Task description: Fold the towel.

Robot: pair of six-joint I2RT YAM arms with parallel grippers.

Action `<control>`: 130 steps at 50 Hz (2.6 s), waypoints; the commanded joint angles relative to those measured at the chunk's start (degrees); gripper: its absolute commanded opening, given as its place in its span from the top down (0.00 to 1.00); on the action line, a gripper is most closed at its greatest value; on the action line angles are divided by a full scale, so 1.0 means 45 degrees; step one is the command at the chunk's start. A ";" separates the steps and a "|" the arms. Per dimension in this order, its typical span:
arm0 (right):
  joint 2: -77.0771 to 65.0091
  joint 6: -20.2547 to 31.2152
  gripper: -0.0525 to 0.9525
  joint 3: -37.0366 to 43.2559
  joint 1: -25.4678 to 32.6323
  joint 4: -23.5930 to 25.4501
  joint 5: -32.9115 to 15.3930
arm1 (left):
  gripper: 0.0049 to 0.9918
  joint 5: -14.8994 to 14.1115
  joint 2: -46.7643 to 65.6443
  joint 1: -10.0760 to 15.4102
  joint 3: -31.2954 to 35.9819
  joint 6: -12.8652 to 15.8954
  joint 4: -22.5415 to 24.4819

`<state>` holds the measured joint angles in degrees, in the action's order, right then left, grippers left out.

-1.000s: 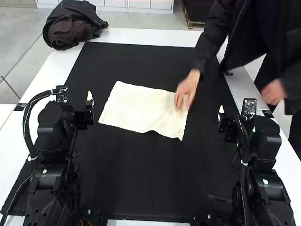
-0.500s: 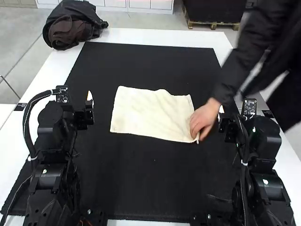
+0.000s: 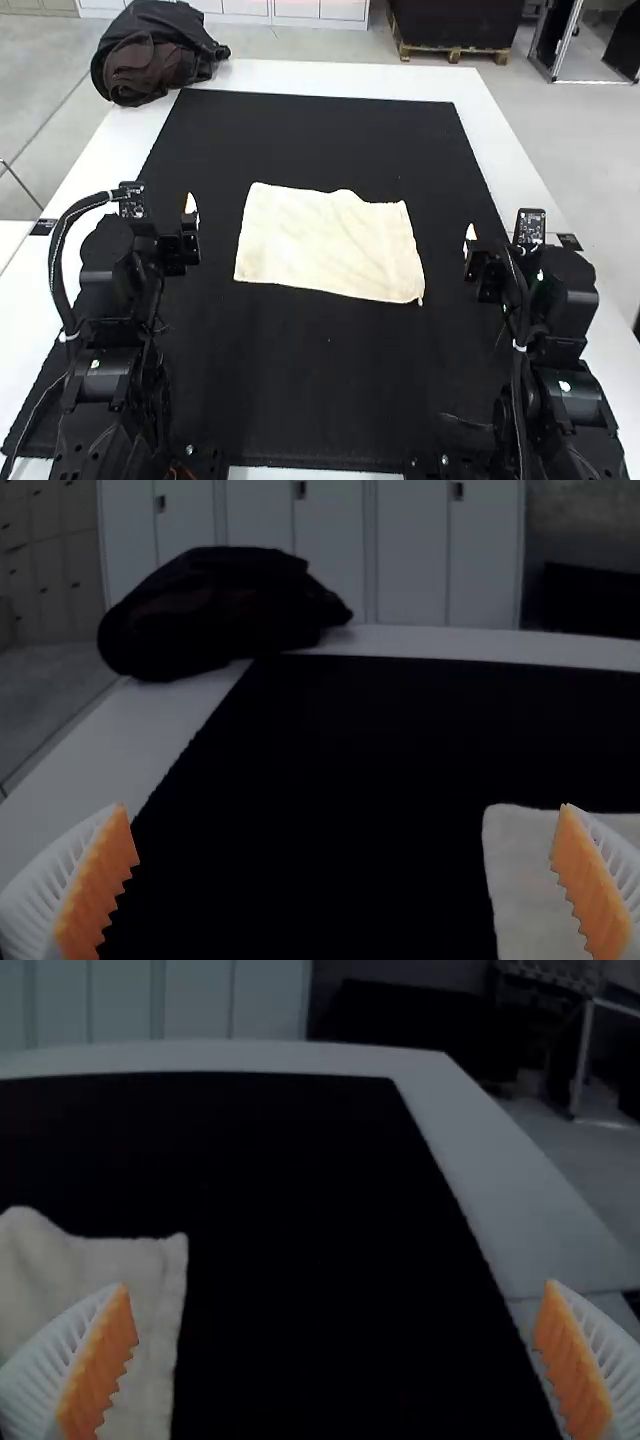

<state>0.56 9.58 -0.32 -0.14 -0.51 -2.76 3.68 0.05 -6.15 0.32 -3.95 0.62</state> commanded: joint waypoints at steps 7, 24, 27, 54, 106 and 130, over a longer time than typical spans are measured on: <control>-0.0104 -0.0138 0.04 0.0070 0.0129 -0.0023 0.0146 | 0.02 0.0158 -0.0071 -0.0078 -0.0051 -0.0080 0.0057; -0.0104 -0.0138 0.04 0.0070 0.0129 -0.0023 0.0146 | 0.02 0.0158 -0.0051 -0.0078 -0.0070 -0.0080 0.0057; -0.0104 -0.0138 0.04 0.0070 0.0129 -0.0023 0.0146 | 0.02 0.0158 -0.0051 -0.0078 -0.0070 -0.0080 0.0057; -0.0104 -0.0138 0.04 0.0070 0.0129 -0.0023 0.0146 | 0.02 0.0158 -0.0051 -0.0078 -0.0051 -0.0080 0.0057; -0.0104 -0.0138 0.04 0.0070 0.0149 -0.0023 0.0146 | 0.02 0.0158 -0.0051 -0.0098 -0.0051 -0.0080 0.0057; -0.0104 -0.0704 0.04 0.0070 0.0071 0.0016 0.0693 | 0.02 0.0158 -0.0051 -0.0078 -0.0051 -0.0080 0.0057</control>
<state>0.56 9.32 -0.32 -0.14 -0.49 -2.72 3.68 0.05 -6.15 0.30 -3.95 0.62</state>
